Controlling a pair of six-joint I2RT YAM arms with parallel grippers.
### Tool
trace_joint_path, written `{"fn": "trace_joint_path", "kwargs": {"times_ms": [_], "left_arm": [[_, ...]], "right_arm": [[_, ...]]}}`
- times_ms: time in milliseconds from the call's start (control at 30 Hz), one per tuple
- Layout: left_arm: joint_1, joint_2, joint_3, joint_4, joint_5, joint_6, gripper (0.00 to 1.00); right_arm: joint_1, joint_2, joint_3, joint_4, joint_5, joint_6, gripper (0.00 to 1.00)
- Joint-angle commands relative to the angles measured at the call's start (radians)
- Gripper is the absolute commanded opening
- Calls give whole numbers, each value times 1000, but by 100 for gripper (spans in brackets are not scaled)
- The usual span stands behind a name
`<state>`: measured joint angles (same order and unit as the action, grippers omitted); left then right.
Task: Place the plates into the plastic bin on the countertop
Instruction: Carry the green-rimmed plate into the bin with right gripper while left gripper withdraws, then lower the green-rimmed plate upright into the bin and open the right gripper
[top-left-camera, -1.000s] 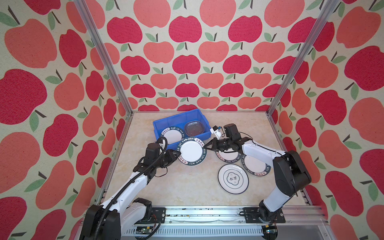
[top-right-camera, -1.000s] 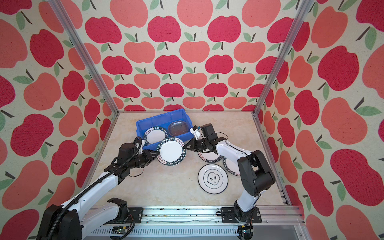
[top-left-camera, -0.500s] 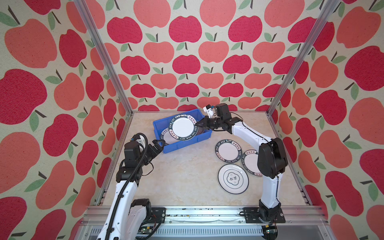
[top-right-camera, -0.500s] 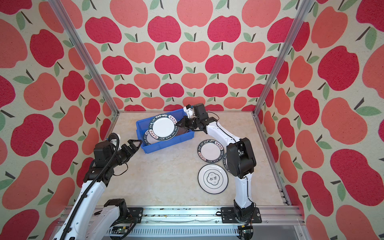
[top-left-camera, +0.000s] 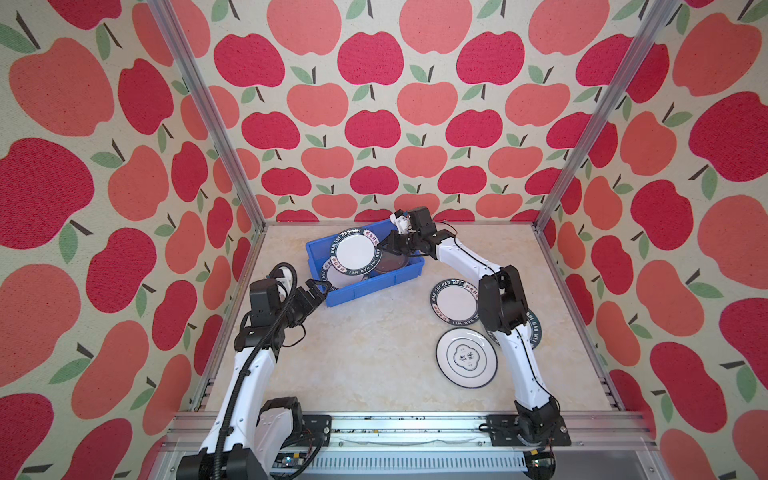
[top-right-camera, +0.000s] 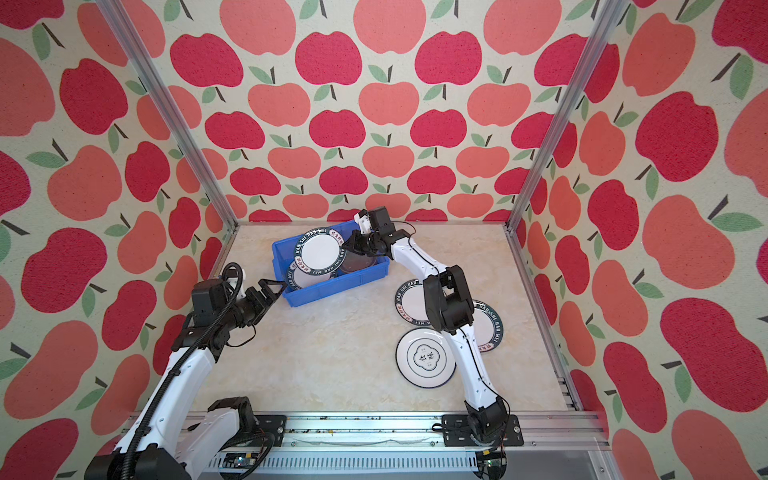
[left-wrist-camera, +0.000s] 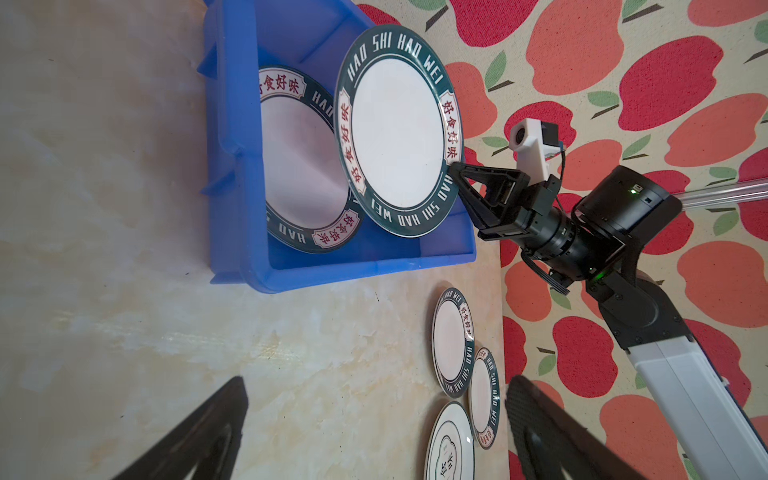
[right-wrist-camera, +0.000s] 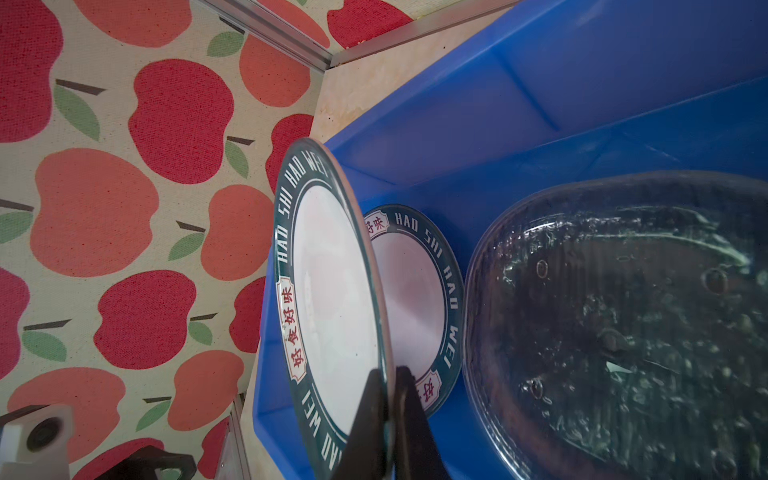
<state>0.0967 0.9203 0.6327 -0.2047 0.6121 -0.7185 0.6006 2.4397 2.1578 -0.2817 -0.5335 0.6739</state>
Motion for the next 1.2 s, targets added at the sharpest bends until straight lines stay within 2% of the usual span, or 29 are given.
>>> {"fn": "trace_joint_path", "kwargs": {"times_ms": [0,133,233,433,733,1000,1100,1133,1167], "left_arm": [[7,1,-20,60,26,0,99],[9,-7,-43,56,22,2,99],[10,-12,-56,56,21,0,99],[14,-2,-65,56,18,7,99],[15,26,-64,62,27,20,99],[14,51,-68,82,35,16,99],[15,58,-68,83,35,15,99],[15,60,-68,83,36,16,99],[15,62,-67,83,37,15,99]], "right_arm": [[8,80,147,-25,-4,-20,0],[18,177,284,-95,0,-24,0],[24,217,328,-110,-8,-18,0],[43,307,499,-248,4,-68,0],[56,245,369,-184,-28,-75,0],[62,297,456,-264,-31,-76,0],[69,317,480,-286,-27,-79,12],[75,318,486,-295,-20,-85,21],[79,316,488,-302,-10,-95,25]]}}
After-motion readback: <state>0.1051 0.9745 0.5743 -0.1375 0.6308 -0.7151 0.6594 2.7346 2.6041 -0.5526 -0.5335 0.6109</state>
